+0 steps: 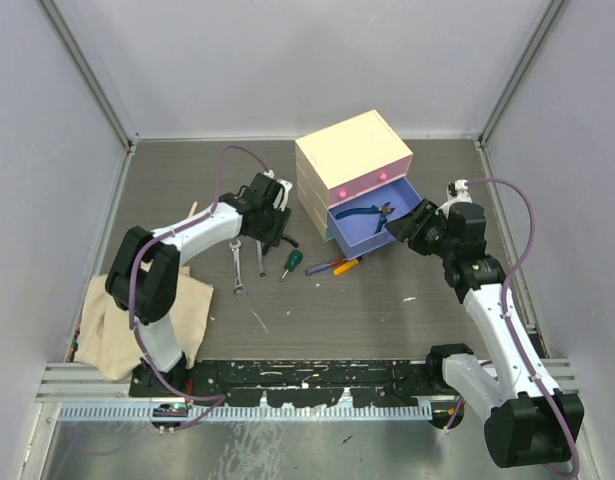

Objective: Sort the tools into containers
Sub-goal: Pick up the pliers at the center of the board.

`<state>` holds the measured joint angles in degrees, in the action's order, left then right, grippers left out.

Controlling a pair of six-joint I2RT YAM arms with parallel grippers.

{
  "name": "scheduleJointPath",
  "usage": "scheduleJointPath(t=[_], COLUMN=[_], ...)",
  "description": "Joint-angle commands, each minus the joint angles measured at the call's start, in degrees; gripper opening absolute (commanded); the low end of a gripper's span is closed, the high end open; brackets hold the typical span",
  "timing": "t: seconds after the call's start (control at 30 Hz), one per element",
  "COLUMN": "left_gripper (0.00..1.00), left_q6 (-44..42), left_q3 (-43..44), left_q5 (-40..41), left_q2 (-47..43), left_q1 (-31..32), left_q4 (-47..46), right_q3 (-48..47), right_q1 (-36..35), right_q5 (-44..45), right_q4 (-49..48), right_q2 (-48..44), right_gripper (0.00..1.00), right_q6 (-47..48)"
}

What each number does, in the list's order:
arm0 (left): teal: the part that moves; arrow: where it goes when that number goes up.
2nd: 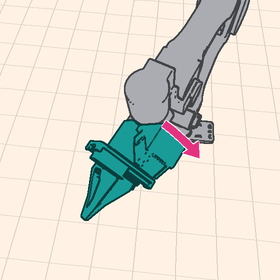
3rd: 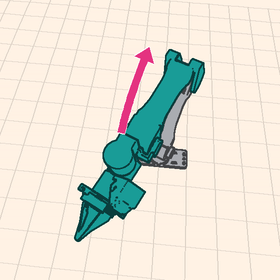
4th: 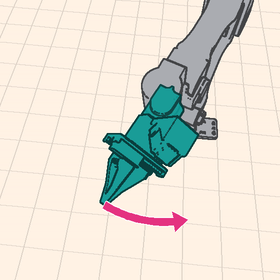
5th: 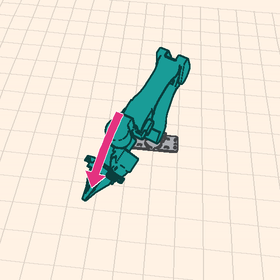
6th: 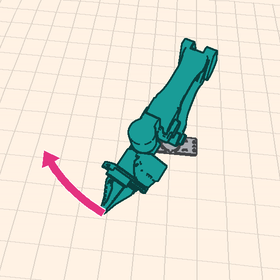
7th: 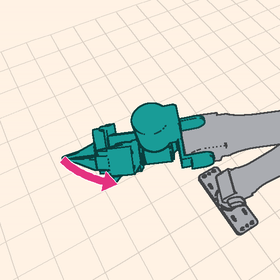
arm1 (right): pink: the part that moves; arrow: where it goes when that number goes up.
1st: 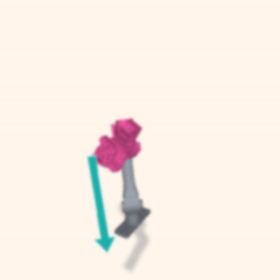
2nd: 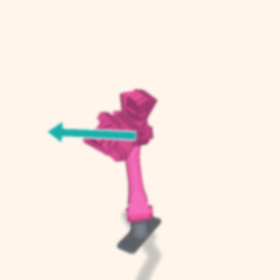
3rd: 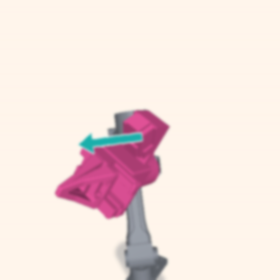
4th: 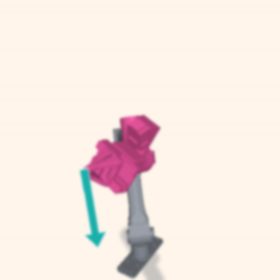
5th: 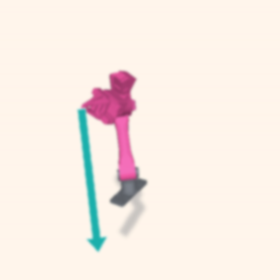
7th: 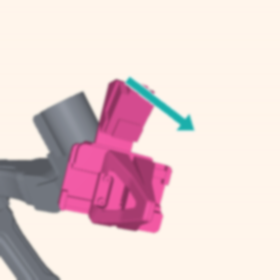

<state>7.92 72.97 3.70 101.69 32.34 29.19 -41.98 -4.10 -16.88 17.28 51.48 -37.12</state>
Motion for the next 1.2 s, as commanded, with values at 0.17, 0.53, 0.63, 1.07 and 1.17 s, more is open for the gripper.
scheduleJointPath(t=[0.17,0.53,0.63,1.07,1.17], left_gripper=[0.43,0.37,0.35,0.17,0.09], left_q6=[-1.8,-2.3,-2.1,-0.2,0.5], left_q3=[4.4,5.0,5.0,3.3,3.0], left_q5=[-4.1,-2.7,-1.4,0.5,1.6], left_q2=[5.1,8.4,9.2,10.6,9.4], left_q1=[-1.7,-1.9,-1.9,-1.9,-1.9], left_q4=[-1.5,0.1,0.8,1.7,1.8], right_q3=[0.7,0.8,0.7,0.0,-0.5], right_q1=[0.1,0.2,0.1,0.1,0.2], right_q5=[-1.5,-2.5,-2.5,-2.7,-1.6], right_q4=[-1.3,-1.9,-1.9,-1.9,-1.5], right_q2=[-0.9,-0.1,-0.2,-0.7,-1.6], right_gripper=[0.50,0.50,0.50,0.50,0.50], right_q6=[1.1,0.3,0.3,0.0,0.0])
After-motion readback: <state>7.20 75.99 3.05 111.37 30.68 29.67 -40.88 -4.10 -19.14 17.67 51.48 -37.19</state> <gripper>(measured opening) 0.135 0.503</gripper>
